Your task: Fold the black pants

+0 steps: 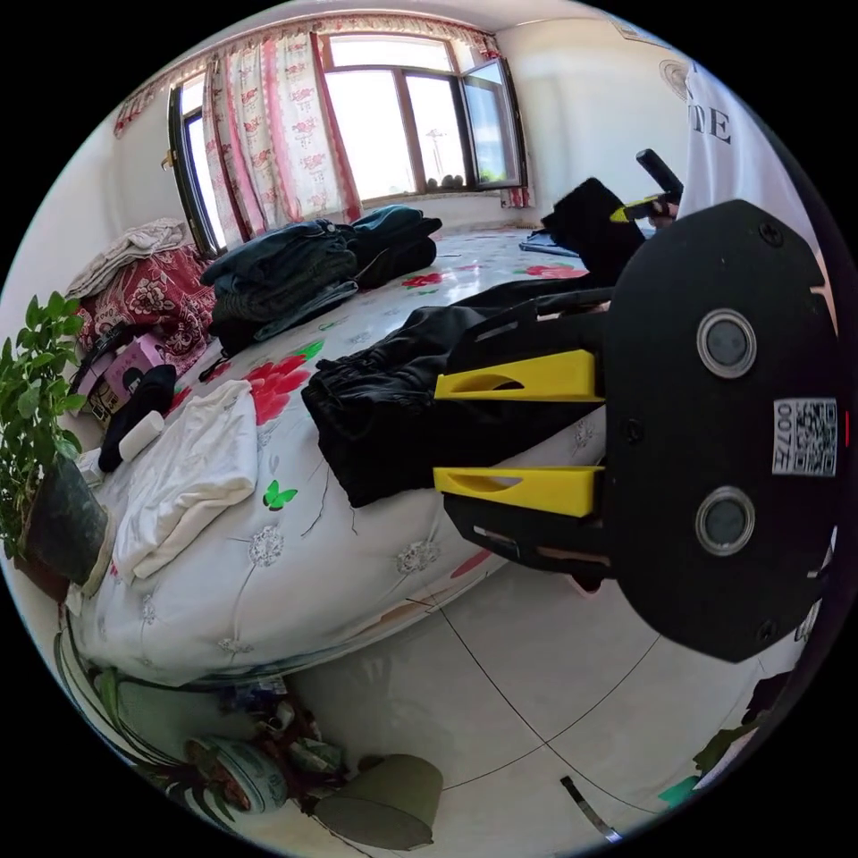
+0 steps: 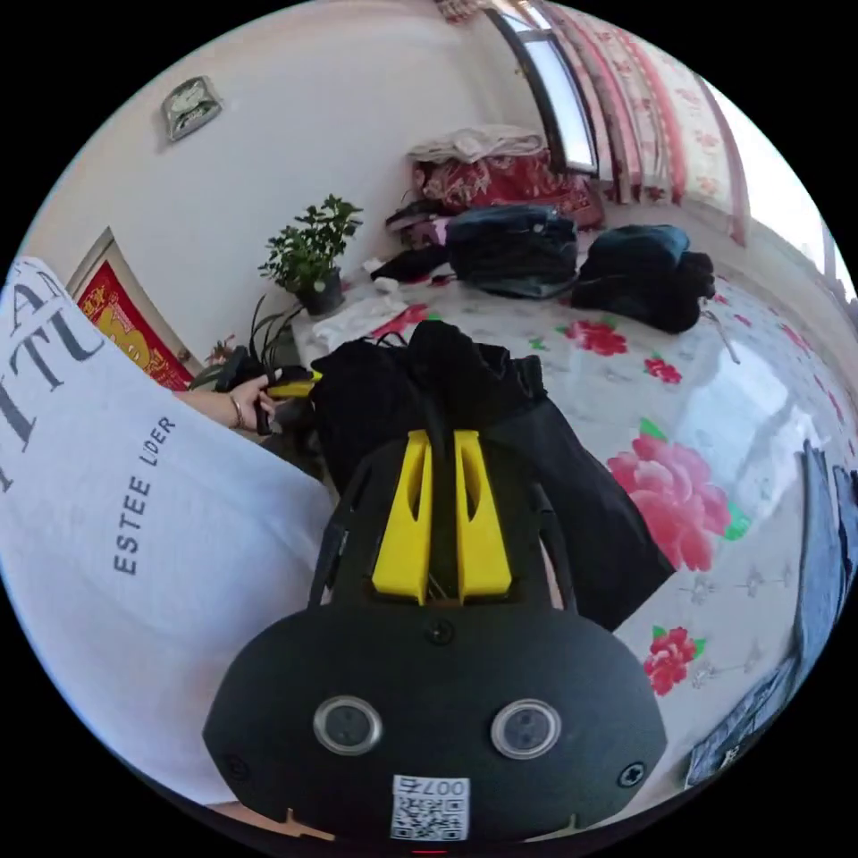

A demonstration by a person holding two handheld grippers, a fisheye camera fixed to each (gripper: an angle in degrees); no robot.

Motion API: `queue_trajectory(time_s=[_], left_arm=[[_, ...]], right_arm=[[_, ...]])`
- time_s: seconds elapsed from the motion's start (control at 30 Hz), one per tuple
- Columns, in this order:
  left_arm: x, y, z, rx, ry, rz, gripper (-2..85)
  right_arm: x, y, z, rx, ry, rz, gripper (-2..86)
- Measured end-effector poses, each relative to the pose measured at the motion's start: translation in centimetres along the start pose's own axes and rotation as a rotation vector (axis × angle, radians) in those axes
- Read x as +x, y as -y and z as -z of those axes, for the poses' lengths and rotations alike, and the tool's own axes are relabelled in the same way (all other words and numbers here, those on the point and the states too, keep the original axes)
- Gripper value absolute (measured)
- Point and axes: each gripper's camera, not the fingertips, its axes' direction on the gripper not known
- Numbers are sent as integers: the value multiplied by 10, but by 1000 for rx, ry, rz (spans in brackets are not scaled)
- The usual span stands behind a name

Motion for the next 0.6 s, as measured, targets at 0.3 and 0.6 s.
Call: queue_trajectory(time_s=[0.3,0.6], left_arm=[[-28,-4,5,20,-111,75,90],[-45,-13,28,125,-141,46,114]], right_arm=[[2,12,-73,-119,107,-113,1],[46,-15,-42,69,69,-403,1]])
